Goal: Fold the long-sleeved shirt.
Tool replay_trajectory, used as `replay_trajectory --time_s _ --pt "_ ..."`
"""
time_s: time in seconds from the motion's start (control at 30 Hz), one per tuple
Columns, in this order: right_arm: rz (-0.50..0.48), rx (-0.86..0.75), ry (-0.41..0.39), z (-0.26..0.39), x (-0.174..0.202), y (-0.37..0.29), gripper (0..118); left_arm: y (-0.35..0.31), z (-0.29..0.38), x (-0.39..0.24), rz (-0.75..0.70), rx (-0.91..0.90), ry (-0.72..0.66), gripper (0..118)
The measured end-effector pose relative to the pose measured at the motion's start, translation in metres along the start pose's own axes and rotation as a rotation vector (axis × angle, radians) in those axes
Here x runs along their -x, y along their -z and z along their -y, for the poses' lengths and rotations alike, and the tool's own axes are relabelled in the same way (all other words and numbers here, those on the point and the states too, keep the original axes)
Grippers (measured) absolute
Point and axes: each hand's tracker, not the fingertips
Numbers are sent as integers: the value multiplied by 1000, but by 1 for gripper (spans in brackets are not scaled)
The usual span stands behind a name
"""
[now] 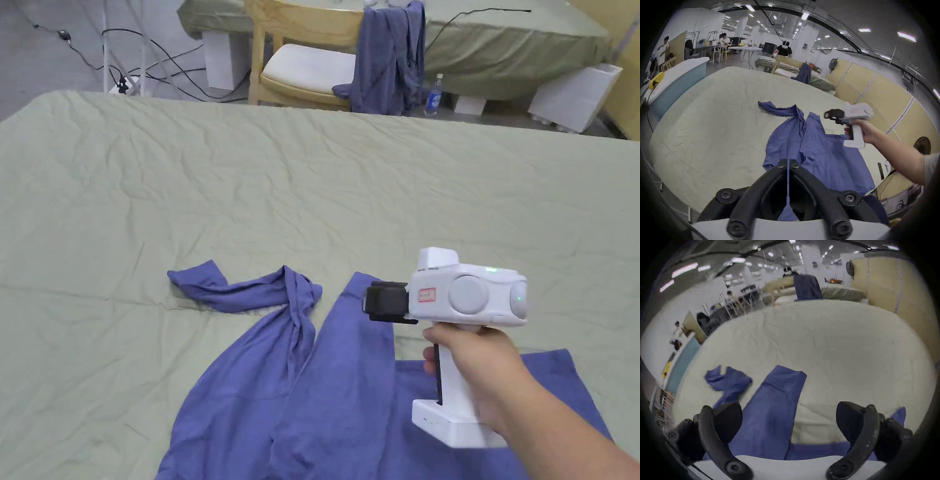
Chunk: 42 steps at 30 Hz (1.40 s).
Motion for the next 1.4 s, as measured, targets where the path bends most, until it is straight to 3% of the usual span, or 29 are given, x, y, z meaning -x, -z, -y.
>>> replay_trajectory --time_s 0.2,0.23,0.27,0.33,0.4,0.43,0.57,0.67,0.77,0.9,1.13,1.3,1.33,1.4 --pt "32 173 -9 -11 26 52 114 12 8 5 -10 31 55 1" --pt "86 187 -29 -12 30 53 108 12 9 5 -6 37 64 1" --pt "135 199 -64 -13 33 52 94 12 10 4 -3 40 74 1" --pt "108 177 -111 -12 37 42 84 11 11 4 -10 39 100 1" --pt "95 181 -131 -14 39 31 42 10 10 3 -7 42 114 1" --pt "80 178 -138 -14 39 24 9 7 10 4 3 45 120 1" --pt "-17 139 -149 -10 31 -20 7 -4 7 -2 9 32 128 1" --pt "-33 96 -160 3 21 -68 7 -11 5 -6 11 1 110 1" --pt "-112 48 -207 29 11 -125 7 -18 13 0 16 -13 49 1" --pt "-142 52 -324 92 -4 -189 7 -32 20 -3 19 -17 32 1" --pt "-61 334 -444 219 -45 -204 7 -50 36 -11 12 11 54 1" --pt "-9 449 -420 275 -67 -186 7 -57 44 -22 10 20 68 1" --pt "42 424 -394 280 -69 -185 10 -58 45 -24 13 22 65 1" --pt "118 327 -368 283 -67 -194 44 -60 45 -29 12 21 65 1"
